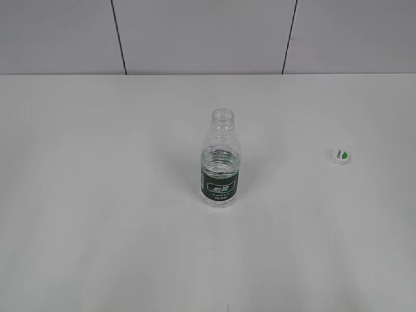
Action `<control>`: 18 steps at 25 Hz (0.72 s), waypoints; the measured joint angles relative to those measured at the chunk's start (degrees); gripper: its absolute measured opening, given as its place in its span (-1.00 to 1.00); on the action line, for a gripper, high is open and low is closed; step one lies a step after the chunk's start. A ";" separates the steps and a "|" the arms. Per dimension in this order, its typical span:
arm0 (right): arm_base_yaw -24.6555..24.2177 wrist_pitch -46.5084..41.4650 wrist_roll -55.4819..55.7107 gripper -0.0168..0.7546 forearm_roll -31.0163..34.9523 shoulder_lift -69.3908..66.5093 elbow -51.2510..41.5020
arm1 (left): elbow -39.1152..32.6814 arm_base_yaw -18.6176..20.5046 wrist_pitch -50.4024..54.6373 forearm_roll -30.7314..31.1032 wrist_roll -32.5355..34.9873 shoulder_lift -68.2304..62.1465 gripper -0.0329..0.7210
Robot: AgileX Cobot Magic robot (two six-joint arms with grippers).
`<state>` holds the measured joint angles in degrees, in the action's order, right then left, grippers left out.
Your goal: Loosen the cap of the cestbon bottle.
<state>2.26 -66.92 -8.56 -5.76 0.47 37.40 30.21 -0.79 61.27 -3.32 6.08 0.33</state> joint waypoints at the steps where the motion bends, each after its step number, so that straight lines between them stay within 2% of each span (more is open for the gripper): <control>1: 0.00 0.12 0.00 0.43 0.00 0.00 -1.72 | 0.00 0.00 0.00 -0.05 0.00 0.00 0.47; 6: 0.00 2.64 1.12 0.43 0.69 0.00 -7.56 | 0.00 0.00 0.00 -0.04 0.00 0.00 0.47; 18: 0.00 4.03 0.28 0.43 0.90 0.00 -7.89 | 0.00 0.00 0.00 -0.04 0.00 0.00 0.41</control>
<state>2.26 -62.89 -8.28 -4.86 0.47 29.51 30.21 -0.79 61.27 -3.37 6.08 0.33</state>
